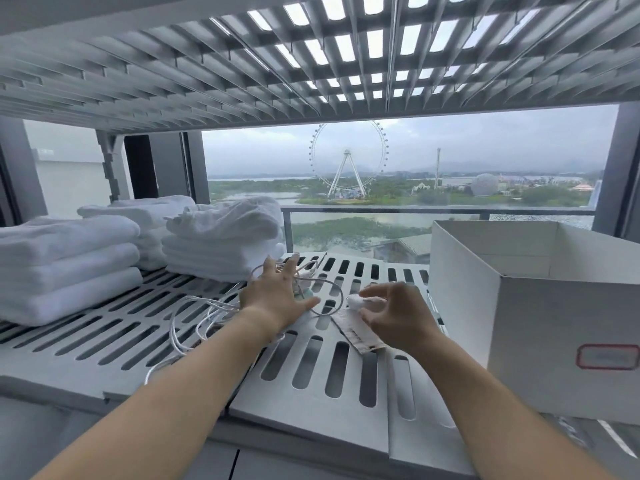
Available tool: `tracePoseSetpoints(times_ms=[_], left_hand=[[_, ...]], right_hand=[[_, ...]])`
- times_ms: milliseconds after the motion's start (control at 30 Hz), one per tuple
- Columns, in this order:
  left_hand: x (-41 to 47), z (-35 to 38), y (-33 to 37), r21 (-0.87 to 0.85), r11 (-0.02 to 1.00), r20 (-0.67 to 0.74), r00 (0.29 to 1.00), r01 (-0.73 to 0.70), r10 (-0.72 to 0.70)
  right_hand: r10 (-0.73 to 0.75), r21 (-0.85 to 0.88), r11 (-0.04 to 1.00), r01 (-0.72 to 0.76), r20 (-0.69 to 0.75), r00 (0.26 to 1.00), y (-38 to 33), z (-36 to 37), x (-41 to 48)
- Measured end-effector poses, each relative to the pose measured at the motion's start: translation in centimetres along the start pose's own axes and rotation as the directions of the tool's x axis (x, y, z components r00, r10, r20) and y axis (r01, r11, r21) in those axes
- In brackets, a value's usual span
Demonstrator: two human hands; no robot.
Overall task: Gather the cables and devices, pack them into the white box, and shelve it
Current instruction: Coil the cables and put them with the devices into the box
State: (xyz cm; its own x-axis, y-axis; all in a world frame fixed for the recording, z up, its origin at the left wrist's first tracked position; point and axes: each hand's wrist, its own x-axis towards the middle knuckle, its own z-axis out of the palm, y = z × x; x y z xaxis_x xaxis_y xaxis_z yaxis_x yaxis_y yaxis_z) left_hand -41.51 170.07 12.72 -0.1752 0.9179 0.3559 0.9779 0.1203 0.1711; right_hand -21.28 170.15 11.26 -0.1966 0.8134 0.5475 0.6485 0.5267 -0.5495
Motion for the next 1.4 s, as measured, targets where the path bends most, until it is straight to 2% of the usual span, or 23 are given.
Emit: tracePoseSetpoints(times_ms=[200, 367, 533, 600, 700, 867, 1000, 1167, 1300, 1400], left_hand=[[-1.4, -0.4, 1.0, 0.071, 0.997, -0.075, 0.997, 0.002, 0.003], [-3.3, -0.5, 2.2, 0.008, 0.989, -0.166, 0.975, -0.150, 0.150], [-4.4, 0.1, 3.6, -0.075, 0.939, -0.174, 0.931, -0.337, 0.320], [-4.8, 0.6, 4.0, -0.065, 0.930, -0.167, 0.923, -0.361, 0.347], [-4.9, 1.1, 4.6, -0.026, 0.941, -0.104, 0.938, -0.336, 0.332], [-4.6, 1.6, 5.5, 0.113, 0.951, 0.162, 0.950, -0.286, 0.267], [-4.2, 1.3, 5.1, 0.156, 0.946, 0.208, 0.946, -0.284, 0.250], [-4.7, 0.2, 2.5, 0.150, 0.939, 0.087, 0.950, -0.311, 0.300], [-5.5, 0.1, 2.1, 0.232, 0.859, -0.097, 0.868, -0.457, 0.487], [-6.2, -0.1, 2.8, 0.121, 0.886, -0.264, 0.846, -0.447, 0.463]], right_hand=[[0.011, 0.069, 0.998, -0.002, -0.131, 0.991, -0.5, 0.0, 0.1], [0.033, -0.004, 0.999, -0.034, -0.103, 0.994, -0.2, 0.0, 0.0], [0.071, -0.024, 0.997, -0.072, -0.065, 0.995, 0.2, -0.3, -0.1], [0.075, -0.024, 0.997, -0.077, -0.082, 0.994, 0.2, -0.5, -0.2], [0.077, -0.017, 0.997, -0.078, -0.085, 0.993, 0.3, -0.7, -0.5], [0.095, 0.016, 0.995, -0.094, -0.080, 0.992, 0.4, -0.6, -0.7], [0.102, 0.035, 0.994, -0.101, -0.040, 0.994, 0.4, -0.5, -0.7], [0.103, 0.021, 0.994, -0.104, 0.037, 0.994, 0.6, -0.3, -0.9], [0.068, -0.030, 0.997, -0.066, 0.068, 0.995, 0.3, 0.0, -1.1], [0.035, -0.028, 0.999, -0.035, 0.025, 0.999, -0.2, -0.3, -1.1]])
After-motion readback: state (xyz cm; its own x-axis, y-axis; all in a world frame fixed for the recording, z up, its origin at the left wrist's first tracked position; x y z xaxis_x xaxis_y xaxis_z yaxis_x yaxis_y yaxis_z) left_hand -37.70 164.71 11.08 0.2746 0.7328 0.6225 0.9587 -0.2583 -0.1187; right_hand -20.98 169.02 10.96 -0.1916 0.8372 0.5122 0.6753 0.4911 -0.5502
